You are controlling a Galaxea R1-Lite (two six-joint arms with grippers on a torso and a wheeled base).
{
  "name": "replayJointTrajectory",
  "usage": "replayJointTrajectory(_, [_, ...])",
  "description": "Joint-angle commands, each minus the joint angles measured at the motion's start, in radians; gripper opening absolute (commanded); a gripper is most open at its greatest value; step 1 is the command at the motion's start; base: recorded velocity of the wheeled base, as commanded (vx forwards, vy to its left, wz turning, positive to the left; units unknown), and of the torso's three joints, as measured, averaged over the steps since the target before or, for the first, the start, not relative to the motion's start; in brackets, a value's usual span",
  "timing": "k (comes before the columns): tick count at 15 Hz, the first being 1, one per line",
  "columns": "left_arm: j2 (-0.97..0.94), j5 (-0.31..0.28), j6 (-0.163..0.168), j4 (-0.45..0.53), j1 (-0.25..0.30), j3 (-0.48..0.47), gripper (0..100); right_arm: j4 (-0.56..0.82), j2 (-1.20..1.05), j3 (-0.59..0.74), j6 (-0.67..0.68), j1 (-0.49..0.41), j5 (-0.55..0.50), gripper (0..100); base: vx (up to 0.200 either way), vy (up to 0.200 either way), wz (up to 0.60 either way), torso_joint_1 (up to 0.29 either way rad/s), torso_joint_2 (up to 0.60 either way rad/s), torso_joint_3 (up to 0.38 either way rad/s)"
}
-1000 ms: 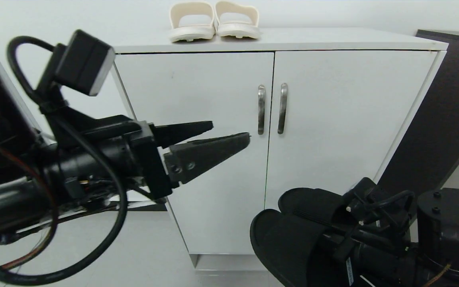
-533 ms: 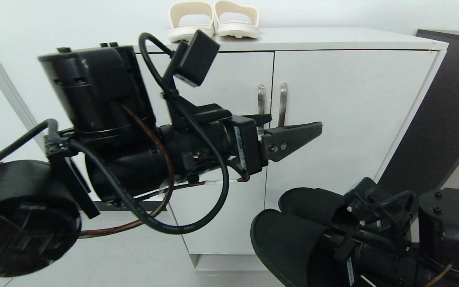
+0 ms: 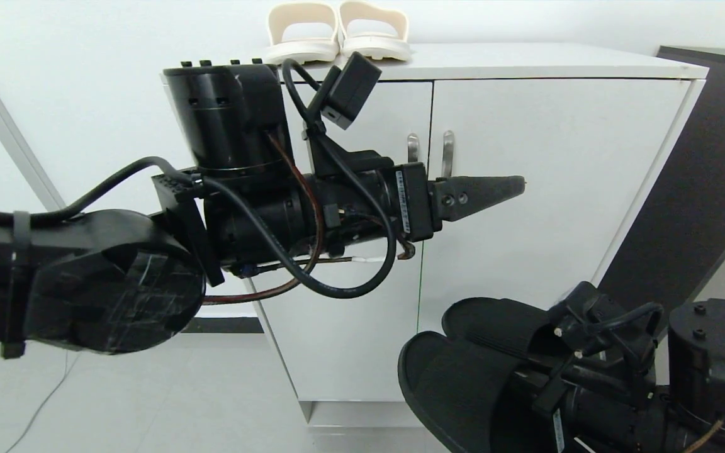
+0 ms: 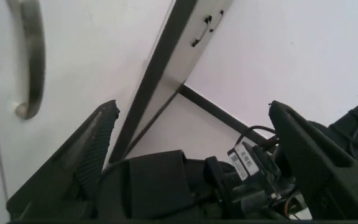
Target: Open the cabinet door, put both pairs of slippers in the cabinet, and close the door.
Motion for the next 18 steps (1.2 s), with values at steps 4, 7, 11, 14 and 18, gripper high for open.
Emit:
replayJointTrajectory(4, [0.075,0.085,0.011,0.061,0.007,-0.125,100,0.0,0.003,0.001,0.0,0.0,0.0,0,0.0,0.0,0.0,0.0,0.0,0.0])
replayJointTrajectory(7, [0.085,0.121,0.024,0.063,0.026,-0.131,100,0.0,0.004,0.0,0.0,0.0,0.0,0,0.0,0.0,0.0,0.0,0.0,0.0])
replayJointTrajectory(11, [0.117,0.133,0.027,0.063,0.073,-0.145,100,0.0,0.006,0.001,0.0,0.0,0.0,0,0.0,0.0,0.0,0.0,0.0,0.0])
replayJointTrajectory(14, [0.146,0.153,0.027,0.072,0.073,-0.194,100,0.0,0.009,0.001,0.0,0.0,0.0,0,0.0,0.0,0.0,0.0,0.0,0.0])
replayJointTrajectory(18, [0.194,0.174,0.027,0.109,0.061,-0.256,100,0.0,0.007,0.001,0.0,0.0,0.0,0,0.0,0.0,0.0,0.0,0.0,0.0])
